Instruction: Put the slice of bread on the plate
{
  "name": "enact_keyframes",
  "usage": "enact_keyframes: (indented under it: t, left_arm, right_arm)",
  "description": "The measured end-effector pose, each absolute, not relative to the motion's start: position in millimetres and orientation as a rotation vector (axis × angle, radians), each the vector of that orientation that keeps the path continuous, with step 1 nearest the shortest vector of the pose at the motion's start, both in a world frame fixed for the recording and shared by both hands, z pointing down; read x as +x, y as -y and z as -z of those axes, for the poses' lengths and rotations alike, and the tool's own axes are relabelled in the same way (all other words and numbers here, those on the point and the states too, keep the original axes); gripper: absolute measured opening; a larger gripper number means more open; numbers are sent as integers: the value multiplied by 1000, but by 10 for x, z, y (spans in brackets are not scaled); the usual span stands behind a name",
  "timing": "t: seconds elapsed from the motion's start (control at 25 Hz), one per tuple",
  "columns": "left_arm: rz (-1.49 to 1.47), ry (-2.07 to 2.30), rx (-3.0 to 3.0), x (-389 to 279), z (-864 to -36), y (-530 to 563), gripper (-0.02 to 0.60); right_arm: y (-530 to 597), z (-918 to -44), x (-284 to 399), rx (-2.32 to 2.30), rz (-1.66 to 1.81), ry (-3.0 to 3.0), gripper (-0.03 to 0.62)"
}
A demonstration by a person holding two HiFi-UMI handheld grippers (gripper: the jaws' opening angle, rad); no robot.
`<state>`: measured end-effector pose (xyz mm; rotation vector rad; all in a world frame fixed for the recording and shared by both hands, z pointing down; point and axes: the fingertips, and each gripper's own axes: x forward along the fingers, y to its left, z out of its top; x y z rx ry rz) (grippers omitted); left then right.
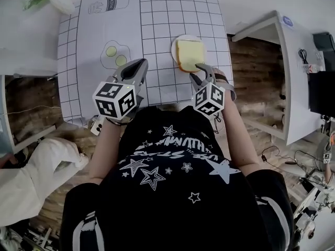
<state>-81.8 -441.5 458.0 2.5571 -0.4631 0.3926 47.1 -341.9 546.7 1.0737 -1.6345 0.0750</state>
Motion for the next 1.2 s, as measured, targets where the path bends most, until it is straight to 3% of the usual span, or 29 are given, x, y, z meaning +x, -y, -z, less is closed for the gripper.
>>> enact_keyframes:
  t: [0.4, 0.68, 0.96, 1.2]
  left_arm:
    - [-404, 526, 2561, -424, -4500, 4126, 9]
    - [-430, 516, 2593, 166, -4450, 3501, 9]
    - [-467, 577, 2607, 480, -4346, 2949, 9]
    - [-456, 777, 2564, 352, -4302, 2614, 9]
  right_arm:
    - [3051, -5118, 875, 1191, -126, 1730, 152]
    - [2604, -4824, 1397, 1346, -51, 1792, 29]
    - [2151, -4762, 1716, 1335, -131, 1934, 15]
    - [2050, -4755, 1737, 1231, -116, 2077, 14]
